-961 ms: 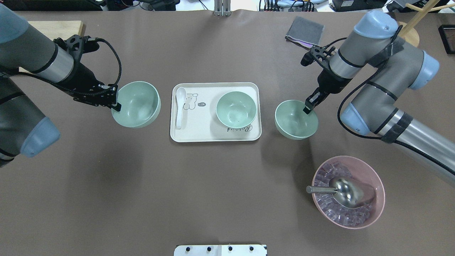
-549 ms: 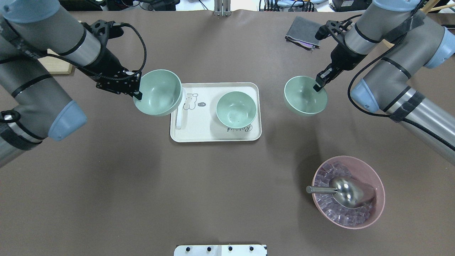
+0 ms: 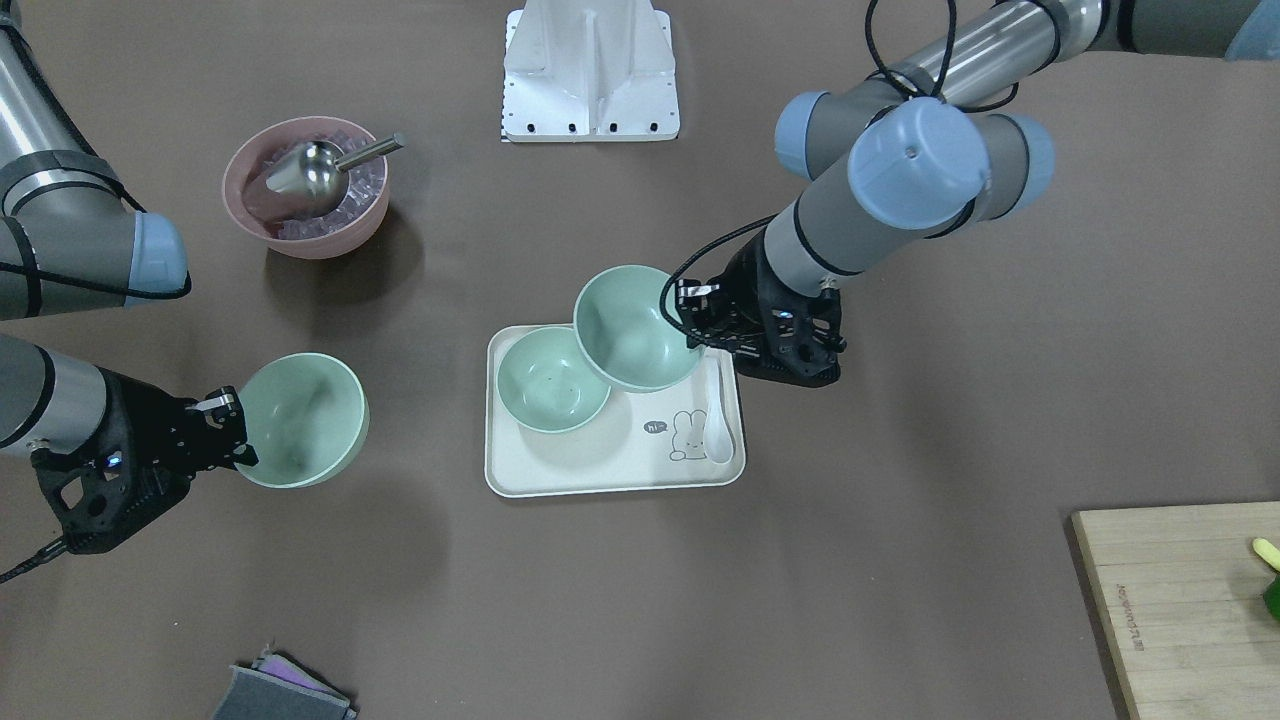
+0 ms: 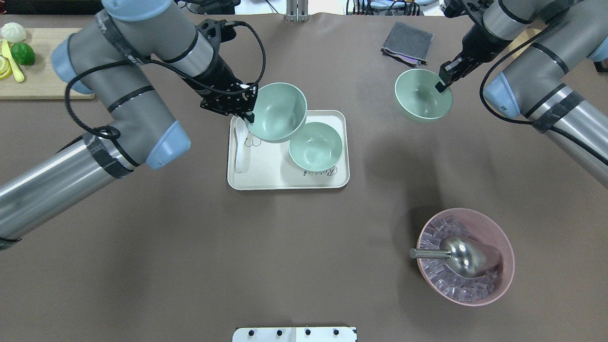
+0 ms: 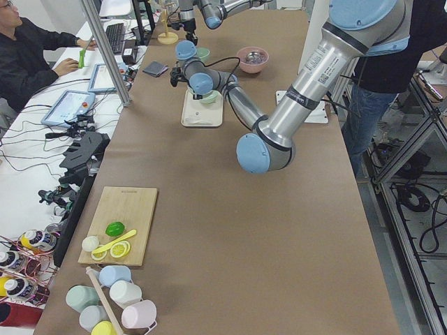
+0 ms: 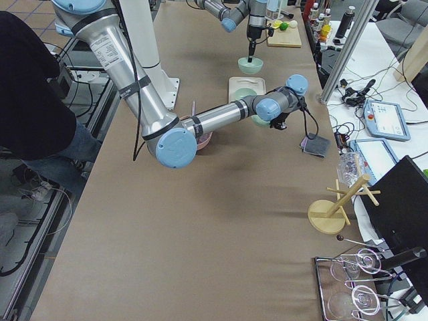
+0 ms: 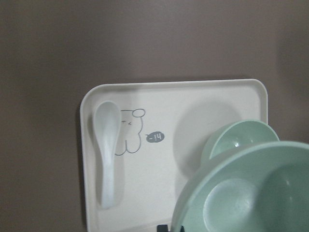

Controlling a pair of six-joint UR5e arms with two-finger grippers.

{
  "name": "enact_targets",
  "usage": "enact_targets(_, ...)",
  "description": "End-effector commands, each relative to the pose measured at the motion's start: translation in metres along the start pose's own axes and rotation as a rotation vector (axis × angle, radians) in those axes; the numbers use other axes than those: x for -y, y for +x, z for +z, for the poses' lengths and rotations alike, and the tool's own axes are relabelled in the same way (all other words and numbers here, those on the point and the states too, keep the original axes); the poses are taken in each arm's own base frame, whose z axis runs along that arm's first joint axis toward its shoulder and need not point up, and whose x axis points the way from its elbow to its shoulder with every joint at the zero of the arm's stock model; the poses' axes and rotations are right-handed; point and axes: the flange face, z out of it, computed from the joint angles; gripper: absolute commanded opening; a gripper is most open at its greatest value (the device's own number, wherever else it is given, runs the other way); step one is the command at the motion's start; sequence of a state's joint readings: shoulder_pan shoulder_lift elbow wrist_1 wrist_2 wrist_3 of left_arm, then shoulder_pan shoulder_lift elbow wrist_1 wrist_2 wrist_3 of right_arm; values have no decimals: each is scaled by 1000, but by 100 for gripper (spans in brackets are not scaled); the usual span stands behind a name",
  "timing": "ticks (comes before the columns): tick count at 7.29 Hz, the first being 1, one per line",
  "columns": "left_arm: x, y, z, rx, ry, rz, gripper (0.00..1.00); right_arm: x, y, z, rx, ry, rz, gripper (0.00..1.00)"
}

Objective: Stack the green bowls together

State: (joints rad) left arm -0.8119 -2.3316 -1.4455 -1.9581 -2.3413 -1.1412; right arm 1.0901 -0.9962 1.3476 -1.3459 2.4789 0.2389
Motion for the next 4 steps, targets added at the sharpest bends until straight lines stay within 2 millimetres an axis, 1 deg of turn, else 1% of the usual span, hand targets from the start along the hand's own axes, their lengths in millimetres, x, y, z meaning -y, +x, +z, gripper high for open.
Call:
enact_targets(1, 6, 19, 48, 9, 66, 10, 0, 6, 4, -12, -5, 17, 41, 0)
enact_targets(2, -4, 28, 59, 5, 50, 19, 0, 9, 1, -14, -4, 21, 57, 0)
enact_targets(3, -15, 42, 71, -1, 31, 25, 0, 9, 0, -14, -3, 24, 60, 0)
enact_targets(4, -19, 48, 78, -2, 20, 27, 0, 8, 1, -14, -3, 24, 60, 0)
